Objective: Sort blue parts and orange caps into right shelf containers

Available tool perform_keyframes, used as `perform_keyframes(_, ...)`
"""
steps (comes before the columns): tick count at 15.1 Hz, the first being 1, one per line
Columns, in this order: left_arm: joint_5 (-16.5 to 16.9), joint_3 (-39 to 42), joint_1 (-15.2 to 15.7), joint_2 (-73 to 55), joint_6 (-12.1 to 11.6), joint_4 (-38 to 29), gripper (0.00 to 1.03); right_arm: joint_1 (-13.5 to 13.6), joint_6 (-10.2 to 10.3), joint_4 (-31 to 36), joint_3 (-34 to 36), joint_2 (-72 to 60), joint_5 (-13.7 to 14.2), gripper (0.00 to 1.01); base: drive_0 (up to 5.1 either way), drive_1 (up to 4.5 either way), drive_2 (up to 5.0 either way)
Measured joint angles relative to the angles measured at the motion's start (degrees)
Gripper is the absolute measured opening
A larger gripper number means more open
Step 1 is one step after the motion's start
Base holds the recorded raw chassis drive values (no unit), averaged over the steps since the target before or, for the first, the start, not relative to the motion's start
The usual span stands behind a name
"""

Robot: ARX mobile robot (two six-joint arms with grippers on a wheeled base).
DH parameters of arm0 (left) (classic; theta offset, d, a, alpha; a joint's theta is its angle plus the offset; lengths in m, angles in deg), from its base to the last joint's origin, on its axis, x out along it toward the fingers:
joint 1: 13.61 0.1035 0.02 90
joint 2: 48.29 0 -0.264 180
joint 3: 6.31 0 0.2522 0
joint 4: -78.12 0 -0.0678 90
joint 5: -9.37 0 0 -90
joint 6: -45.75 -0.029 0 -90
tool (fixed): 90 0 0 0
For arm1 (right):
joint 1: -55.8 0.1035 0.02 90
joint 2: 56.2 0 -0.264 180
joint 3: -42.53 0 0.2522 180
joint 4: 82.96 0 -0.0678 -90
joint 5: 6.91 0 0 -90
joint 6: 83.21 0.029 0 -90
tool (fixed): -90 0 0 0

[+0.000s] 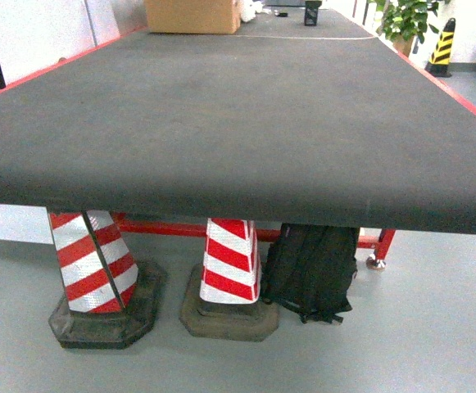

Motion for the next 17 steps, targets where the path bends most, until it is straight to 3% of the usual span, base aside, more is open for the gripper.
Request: perform_keyframes(17, 0.0, 0.0, -0.1, 0.1, 0.0, -0.3, 0.41, 0.0, 0.0, -0.1, 0.1, 0.0, 0.1, 0.42, 4.6, -4.05, -0.6)
